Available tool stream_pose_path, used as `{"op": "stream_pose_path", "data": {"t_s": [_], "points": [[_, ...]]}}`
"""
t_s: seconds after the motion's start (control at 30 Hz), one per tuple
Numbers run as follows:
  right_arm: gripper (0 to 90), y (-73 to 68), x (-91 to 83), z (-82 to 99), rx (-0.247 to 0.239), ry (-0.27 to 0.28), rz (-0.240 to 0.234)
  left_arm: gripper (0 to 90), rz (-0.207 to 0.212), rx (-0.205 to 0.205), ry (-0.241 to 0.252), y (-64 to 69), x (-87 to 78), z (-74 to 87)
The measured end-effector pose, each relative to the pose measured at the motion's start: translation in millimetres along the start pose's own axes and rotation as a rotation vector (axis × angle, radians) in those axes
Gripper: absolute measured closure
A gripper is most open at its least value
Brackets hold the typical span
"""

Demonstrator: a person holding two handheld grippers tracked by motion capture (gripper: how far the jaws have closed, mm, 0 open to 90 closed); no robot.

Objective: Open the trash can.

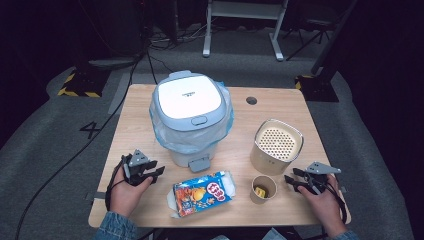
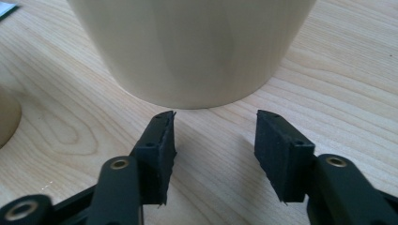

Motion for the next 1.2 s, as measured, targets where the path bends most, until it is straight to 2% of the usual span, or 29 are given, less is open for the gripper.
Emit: {"op": "stream_pose_path", "data": {"t_s": [0.17, 0.3, 0.37, 0.5, 0.57, 0.63, 0.67, 0.73, 0.8, 0.87, 0.97, 1.0, 1.07, 1.2], "points": [[54.8, 0.1, -1.7, 0.4, -0.008, -0.004, -0.006, 61.2, 0.027, 0.017, 0.018, 4.5, -6.7, -6.0], [54.7, 1.1, -1.5, 1.2, -0.011, 0.006, -0.019, 60.8, 0.045, 0.036, 0.038, 10.7, -14.2, -13.5], [54.4, 1.3, -1.6, 1.4, -0.015, 0.006, -0.022, 61.0, 0.071, 0.056, 0.052, 17.3, -21.2, -22.0], [53.6, 1.9, -0.7, 0.9, -0.017, 0.007, -0.027, 61.6, 0.083, 0.079, 0.069, 23.5, -29.1, -32.8], [53.6, 2.1, -0.4, 0.7, -0.018, 0.007, -0.028, 62.3, 0.092, 0.106, 0.079, 27.3, -35.0, -41.3], [53.5, 2.2, -0.3, 0.6, -0.018, 0.007, -0.028, 64.7, 0.124, 0.125, 0.093, 33.0, -40.8, -51.1], [53.5, 2.2, -0.3, 0.6, -0.018, 0.007, -0.028, 65.8, 0.124, 0.125, 0.093, 33.0, -40.8, -51.1], [53.5, 2.2, -0.3, 0.6, -0.019, 0.008, -0.029, 67.9, 0.168, 0.143, 0.104, 39.3, -44.9, -61.3], [53.5, 2.3, -0.2, 0.6, -0.02, 0.008, -0.029, 69.2, 0.175, 0.156, 0.105, 40.4, -46.6, -64.8], [53.5, 2.3, -0.2, 0.6, -0.02, 0.008, -0.03, 71.7, 0.2, 0.166, 0.112, 44.1, -49.6, -72.0], [53.5, 2.3, -0.2, 0.6, -0.02, 0.008, -0.03, 77.1, 0.254, 0.185, 0.13, 48.9, -55.3, -84.3], [53.5, 2.2, -0.2, 0.6, -0.02, 0.008, -0.03, 78.8, 0.254, 0.185, 0.13, 48.9, -55.3, -84.3], [53.5, 2.3, -0.2, 0.6, -0.02, 0.008, -0.03, 83.5, 0.289, 0.206, 0.131, 53.6, -60.0, -94.2], [53.5, 2.2, -0.2, 0.6, -0.021, 0.009, -0.029, 89.2, 0.319, 0.227, 0.141, 59.2, -64.8, -106.0]]}}
Point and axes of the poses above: each handheld gripper's, and its own axes: x roughly forward along the jaws, z roughly out of its underside, y roughly to its right, the point moved 5 cm from there along x, roughly forward along the jaws, and after that the axes turned 12 degrees about z, right-handed, at the moved point
